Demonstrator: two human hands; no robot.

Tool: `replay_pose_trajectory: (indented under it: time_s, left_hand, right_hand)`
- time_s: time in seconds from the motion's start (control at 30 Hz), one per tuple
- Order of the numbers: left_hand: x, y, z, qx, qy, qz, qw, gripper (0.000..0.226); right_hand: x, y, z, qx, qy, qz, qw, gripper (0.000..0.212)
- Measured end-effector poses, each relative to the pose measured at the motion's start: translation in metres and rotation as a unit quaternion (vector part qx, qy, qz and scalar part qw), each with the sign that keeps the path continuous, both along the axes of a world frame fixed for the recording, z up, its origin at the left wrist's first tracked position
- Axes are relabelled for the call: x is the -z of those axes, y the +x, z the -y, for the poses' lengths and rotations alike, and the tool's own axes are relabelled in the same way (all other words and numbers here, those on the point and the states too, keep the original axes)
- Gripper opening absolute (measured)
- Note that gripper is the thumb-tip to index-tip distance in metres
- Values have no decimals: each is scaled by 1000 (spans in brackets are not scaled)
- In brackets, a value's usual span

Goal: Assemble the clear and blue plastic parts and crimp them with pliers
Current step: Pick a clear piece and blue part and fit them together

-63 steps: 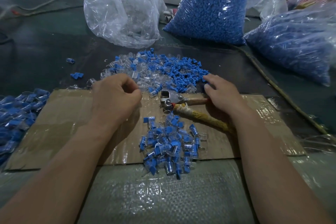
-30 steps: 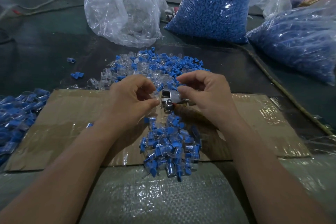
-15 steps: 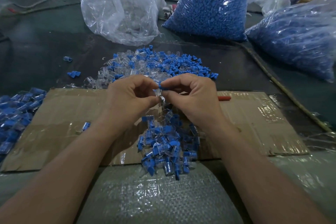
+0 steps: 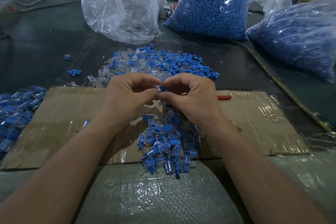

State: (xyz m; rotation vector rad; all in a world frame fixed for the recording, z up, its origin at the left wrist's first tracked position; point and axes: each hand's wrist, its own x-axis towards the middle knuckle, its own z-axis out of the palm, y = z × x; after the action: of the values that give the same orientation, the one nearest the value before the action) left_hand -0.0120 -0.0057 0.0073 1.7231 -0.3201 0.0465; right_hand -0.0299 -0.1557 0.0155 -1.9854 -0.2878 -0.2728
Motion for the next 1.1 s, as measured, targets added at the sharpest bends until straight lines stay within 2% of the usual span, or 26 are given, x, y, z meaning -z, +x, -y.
replay_pose_trajectory:
  time_s: [0.17,0.27,0.6,0.87,0.97,1.1]
  left_hand:
    - [-1,-1,-2,22,-23,-21,999,13]
    - [-1,-2,0,24,-19,-24,999,22]
    - [-2,-2,-2,45,-70,-48,995,19]
    - [-1,1,-2,38,-120,-110,986,14]
    - [-1,1,-3,39,-128,-126,983,13]
    - [-2,1,-5,61,-139,-153,977,9]
  right_hand:
    - [-1,-2,0,-5,27,6,1000,16]
    - [-1,-2,1,-7,27,6,1000,16]
    - [1,0,1,-21,71,0,997,20]
    - [2,0,2,-54,39,11,998,27]
    - [3,0,3,-62,16,45,997,25]
    - [5,2,5,-40,-59,147,987,24]
